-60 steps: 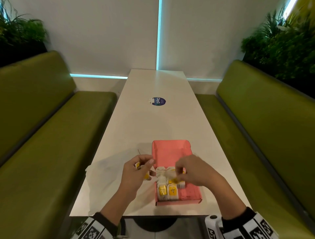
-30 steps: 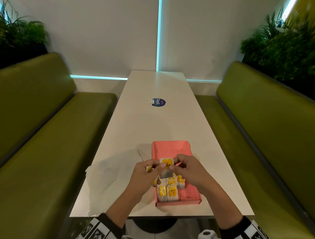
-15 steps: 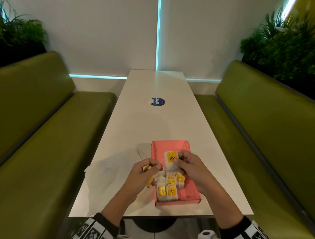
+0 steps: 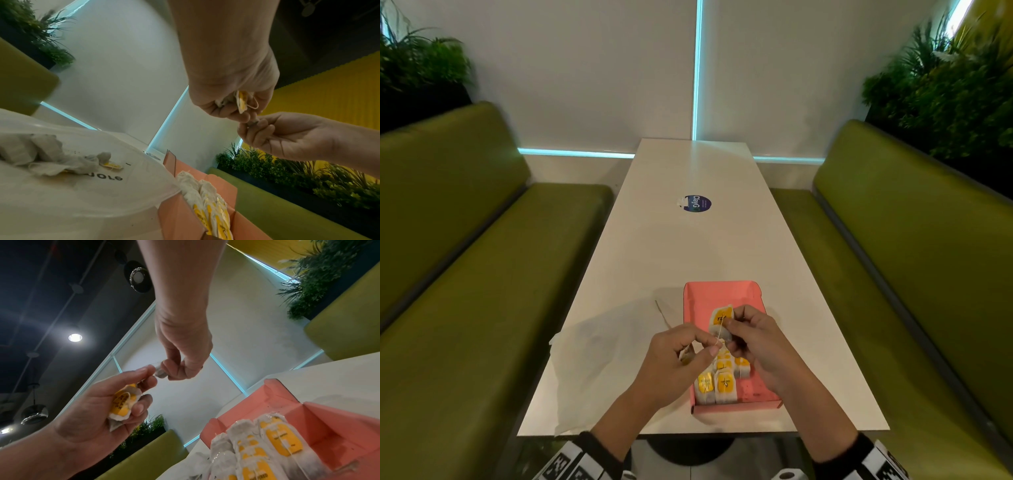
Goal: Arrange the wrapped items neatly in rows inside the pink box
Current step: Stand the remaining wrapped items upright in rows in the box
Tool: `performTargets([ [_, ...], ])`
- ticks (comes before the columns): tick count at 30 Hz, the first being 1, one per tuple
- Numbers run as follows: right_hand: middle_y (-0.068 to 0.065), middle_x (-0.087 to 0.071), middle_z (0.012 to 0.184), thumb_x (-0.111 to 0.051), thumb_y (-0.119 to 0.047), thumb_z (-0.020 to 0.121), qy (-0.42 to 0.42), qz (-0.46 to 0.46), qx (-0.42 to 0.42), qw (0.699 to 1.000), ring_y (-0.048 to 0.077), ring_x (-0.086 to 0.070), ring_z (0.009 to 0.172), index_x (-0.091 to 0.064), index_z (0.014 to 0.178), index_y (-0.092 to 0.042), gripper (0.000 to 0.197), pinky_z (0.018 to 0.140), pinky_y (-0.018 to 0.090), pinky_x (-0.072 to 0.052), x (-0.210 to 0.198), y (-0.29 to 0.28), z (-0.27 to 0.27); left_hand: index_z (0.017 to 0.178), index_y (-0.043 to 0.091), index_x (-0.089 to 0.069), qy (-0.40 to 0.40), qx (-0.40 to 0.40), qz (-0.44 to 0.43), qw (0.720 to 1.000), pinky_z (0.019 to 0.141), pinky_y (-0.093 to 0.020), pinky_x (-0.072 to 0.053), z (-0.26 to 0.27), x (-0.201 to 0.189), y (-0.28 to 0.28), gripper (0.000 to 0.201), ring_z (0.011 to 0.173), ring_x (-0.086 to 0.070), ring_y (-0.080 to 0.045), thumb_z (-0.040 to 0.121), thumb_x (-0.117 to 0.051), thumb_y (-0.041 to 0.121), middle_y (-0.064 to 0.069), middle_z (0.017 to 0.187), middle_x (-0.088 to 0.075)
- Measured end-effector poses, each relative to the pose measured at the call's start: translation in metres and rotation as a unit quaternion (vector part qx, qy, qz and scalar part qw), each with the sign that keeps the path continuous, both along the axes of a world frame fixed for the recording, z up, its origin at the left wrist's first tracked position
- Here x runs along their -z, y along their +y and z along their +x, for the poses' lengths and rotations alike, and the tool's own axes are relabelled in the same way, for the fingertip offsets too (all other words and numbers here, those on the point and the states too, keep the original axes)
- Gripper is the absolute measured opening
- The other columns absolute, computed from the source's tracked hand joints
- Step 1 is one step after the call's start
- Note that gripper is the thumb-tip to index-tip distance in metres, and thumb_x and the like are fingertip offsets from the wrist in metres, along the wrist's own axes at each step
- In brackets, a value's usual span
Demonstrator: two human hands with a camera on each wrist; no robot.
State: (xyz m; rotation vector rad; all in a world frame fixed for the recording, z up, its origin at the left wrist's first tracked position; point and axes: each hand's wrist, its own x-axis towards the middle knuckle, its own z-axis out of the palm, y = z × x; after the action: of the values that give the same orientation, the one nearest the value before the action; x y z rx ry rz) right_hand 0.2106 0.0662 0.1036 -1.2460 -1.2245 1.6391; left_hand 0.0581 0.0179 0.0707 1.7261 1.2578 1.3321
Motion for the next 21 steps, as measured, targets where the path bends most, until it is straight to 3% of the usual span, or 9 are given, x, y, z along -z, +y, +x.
performTargets([
  [4,0.001,-0.054,0.057,-0.051,-0.002,0.093,0.014,0.012,-0.015,1.000,0.009,-0.047,0.046,-0.055,0.080,-0.007,0.014,0.046,0.019,-0.039,-0.002,0.000,0.001,0.086,0.029,-0.072,0.017,-0.009,0.013,1.000,0.069,-0.009,-0.045,0.000,0.005,0.001,0.009,0.080,-0.065,-0.002,0.081,-0.067,0.024,0.016,0.089,-0.069],
  [8,0.004,-0.054,0.062,-0.053,-0.003,0.092,0.037,-0.004,-0.034,0.999,0.009,-0.046,0.044,-0.056,0.080,-0.009,0.014,0.043,0.017,-0.038,-0.004,0.002,0.006,0.083,0.029,-0.070,-0.031,-0.033,-0.056,0.997,0.062,-0.012,-0.047,-0.002,0.004,0.002,0.025,0.068,-0.061,0.002,0.082,-0.069,0.005,0.021,0.084,-0.068],
  [12,0.003,-0.056,0.061,-0.053,-0.004,0.092,0.054,0.005,-0.045,0.997,0.010,-0.045,0.046,-0.056,0.079,-0.009,0.015,0.044,0.018,-0.037,-0.007,0.000,0.007,0.090,0.012,-0.073,-0.149,-0.014,-0.147,0.978,0.052,-0.019,-0.048,-0.001,-0.005,0.000,0.014,0.054,-0.058,-0.005,0.085,-0.063,0.004,0.007,0.084,-0.073],
  [15,-0.001,-0.058,0.063,-0.055,-0.004,0.091,0.040,0.041,-0.042,0.997,0.009,-0.048,0.052,-0.058,0.079,-0.010,0.014,0.050,0.019,-0.038,-0.008,0.000,0.007,0.093,0.007,-0.072,-0.236,-0.031,-0.174,0.955,0.050,-0.022,-0.047,-0.004,-0.007,0.001,0.016,0.049,-0.055,-0.009,0.085,-0.061,0.000,-0.002,0.077,-0.071],
  [17,-0.005,-0.061,0.064,-0.059,-0.005,0.088,0.009,0.073,-0.041,0.996,0.006,-0.051,0.055,-0.062,0.080,-0.012,0.012,0.053,0.018,-0.039,-0.009,0.000,0.007,0.092,0.009,-0.072,-0.248,-0.050,-0.168,0.953,0.050,-0.023,-0.048,-0.007,-0.006,0.002,0.016,0.047,-0.052,-0.013,0.084,-0.062,0.001,-0.002,0.073,-0.069],
  [21,-0.010,-0.059,0.057,-0.064,-0.007,0.085,-0.055,0.111,-0.036,0.992,0.003,-0.051,0.055,-0.066,0.076,-0.019,0.015,0.056,0.017,-0.040,-0.010,-0.001,0.008,0.098,0.014,-0.070,-0.240,-0.075,-0.153,0.956,0.049,-0.024,-0.049,-0.008,-0.008,0.002,0.016,0.049,-0.053,-0.012,0.085,-0.061,0.011,0.001,0.090,-0.071],
])
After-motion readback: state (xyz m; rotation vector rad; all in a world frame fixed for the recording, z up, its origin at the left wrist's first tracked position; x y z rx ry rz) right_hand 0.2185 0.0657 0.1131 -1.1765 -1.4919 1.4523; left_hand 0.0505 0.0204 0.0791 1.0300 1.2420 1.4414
